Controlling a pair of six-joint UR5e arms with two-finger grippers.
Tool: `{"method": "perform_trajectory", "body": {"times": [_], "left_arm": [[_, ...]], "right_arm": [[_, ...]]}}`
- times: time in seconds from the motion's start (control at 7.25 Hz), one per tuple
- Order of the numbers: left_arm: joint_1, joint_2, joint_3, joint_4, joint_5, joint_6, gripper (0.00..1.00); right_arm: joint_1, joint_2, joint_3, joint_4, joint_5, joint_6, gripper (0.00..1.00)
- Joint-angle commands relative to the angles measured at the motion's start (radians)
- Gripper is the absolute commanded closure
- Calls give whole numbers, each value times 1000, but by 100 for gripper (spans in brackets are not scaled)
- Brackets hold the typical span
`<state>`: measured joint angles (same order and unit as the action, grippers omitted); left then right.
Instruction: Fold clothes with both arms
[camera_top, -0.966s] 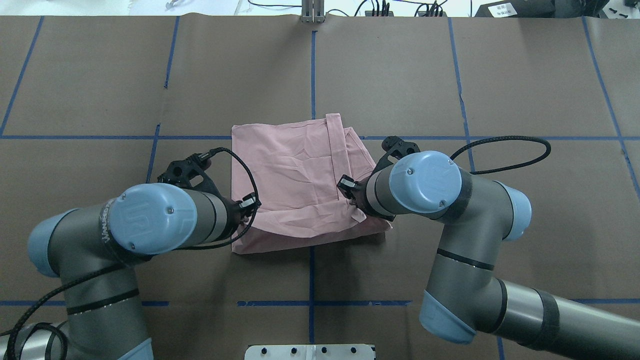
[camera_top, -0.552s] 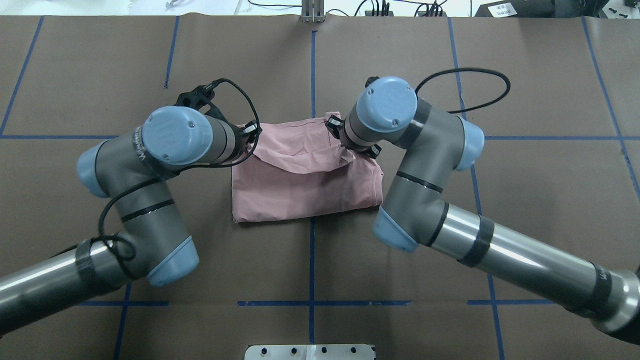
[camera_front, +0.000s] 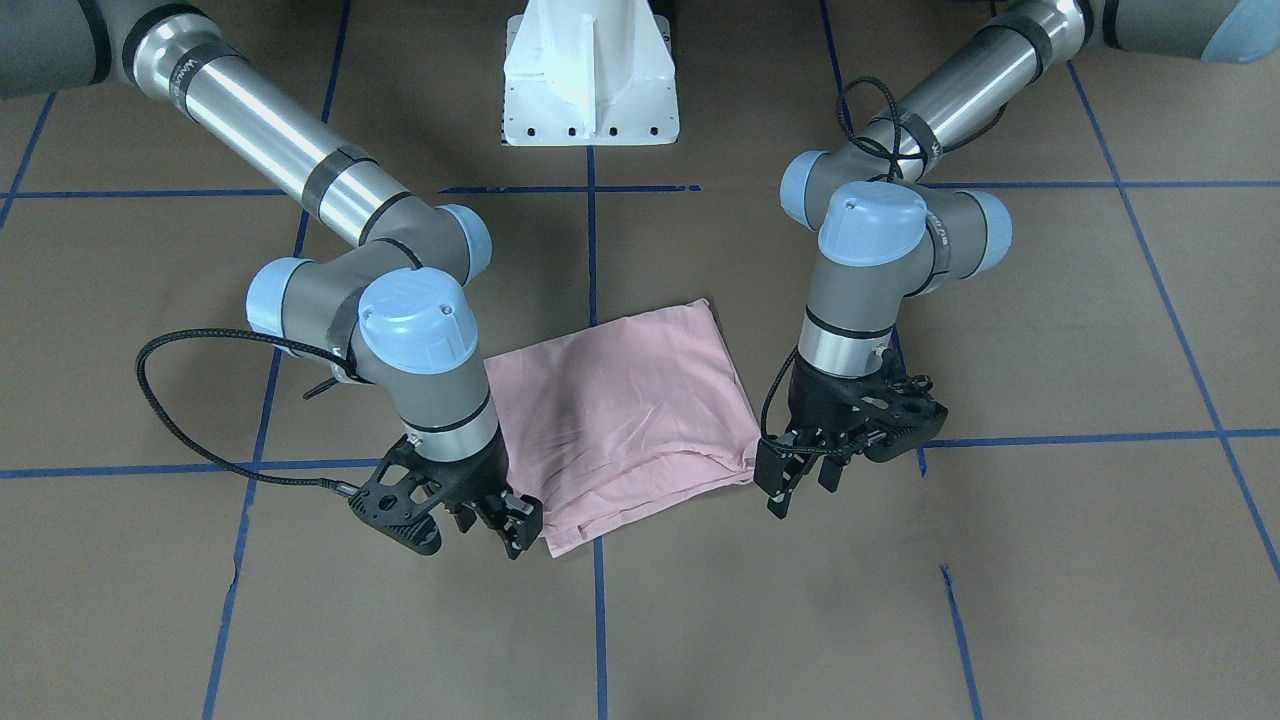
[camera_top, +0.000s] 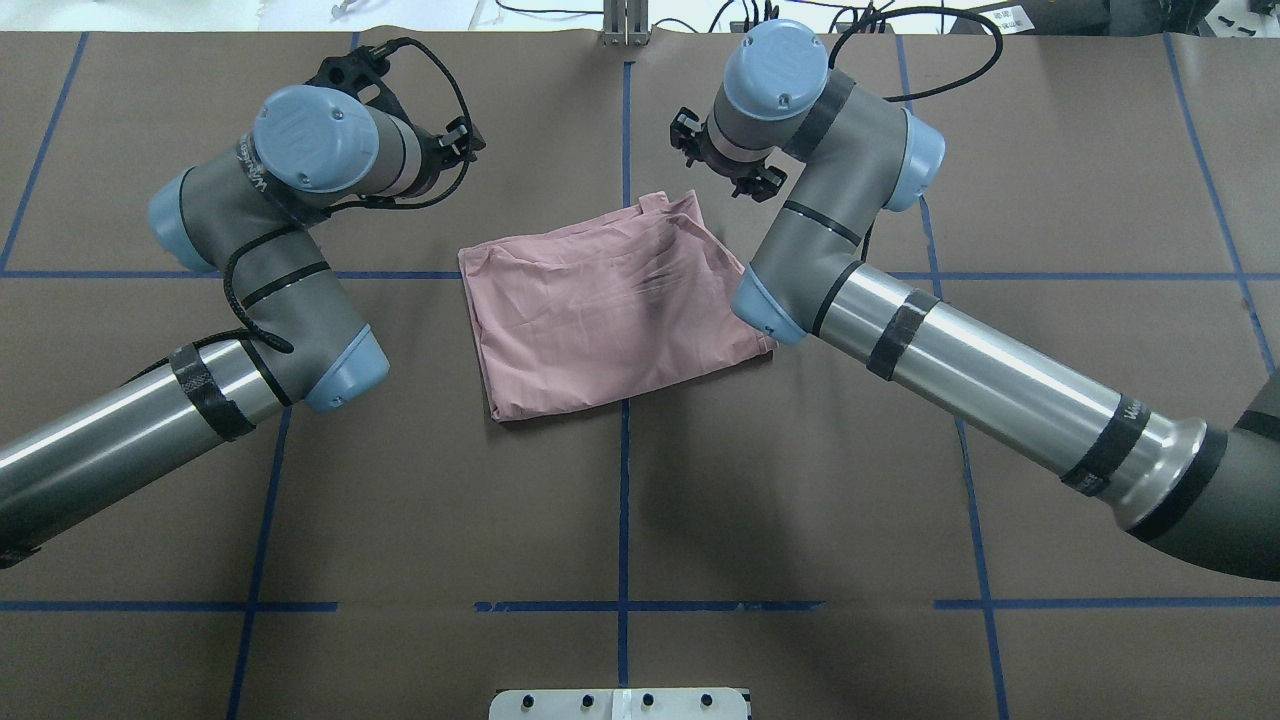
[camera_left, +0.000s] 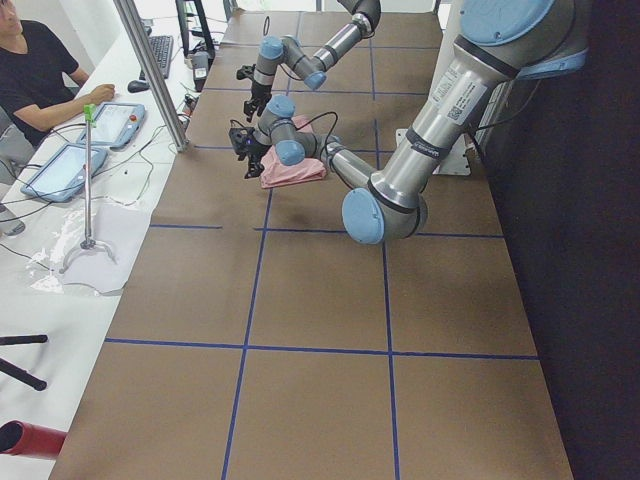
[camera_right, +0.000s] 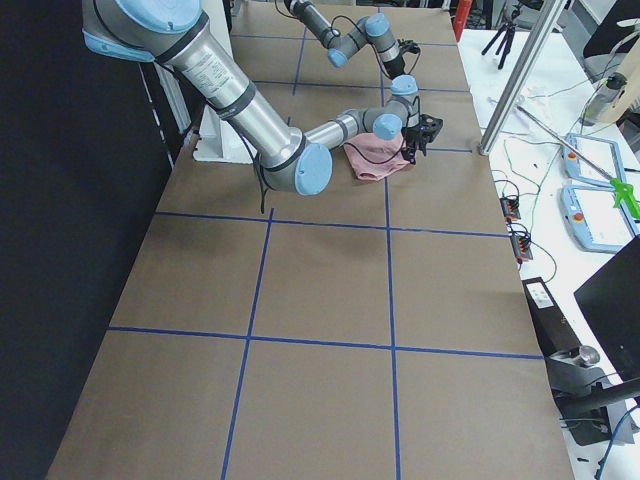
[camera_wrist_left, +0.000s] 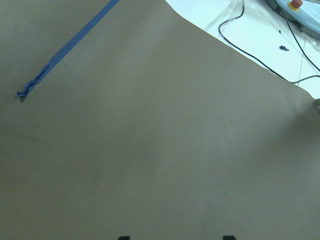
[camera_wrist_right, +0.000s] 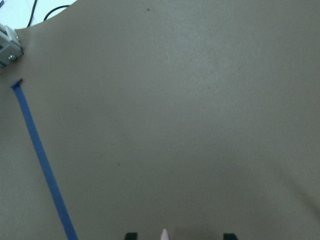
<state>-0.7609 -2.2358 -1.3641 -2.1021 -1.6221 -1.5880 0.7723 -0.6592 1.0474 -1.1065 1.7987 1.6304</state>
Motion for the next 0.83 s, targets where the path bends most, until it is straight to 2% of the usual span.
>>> {"method": "perform_trajectory", "body": {"times": [0.0,0.14,0.28,0.41,0.55,0.69], "left_arm": [[-12,5,-7,-12,-68,11,0],[-38,8,-28,-4,-131,64,0],[-81,60,-109,3,-149,177,0],[-145,124,-187,37,-207,309,0],[-237,157,-238,86,-278,462,0],[-302,209,-281,117,-310,591,0]], "right_arm": [[80,3,-10,-1,89,-62,0],[126,-10,-4,-10,125,-133,0],[187,-29,9,-54,181,-253,0],[252,-86,75,-134,229,-426,0],[315,-177,171,-200,275,-598,0],[387,-282,248,-235,315,-739,0]]}}
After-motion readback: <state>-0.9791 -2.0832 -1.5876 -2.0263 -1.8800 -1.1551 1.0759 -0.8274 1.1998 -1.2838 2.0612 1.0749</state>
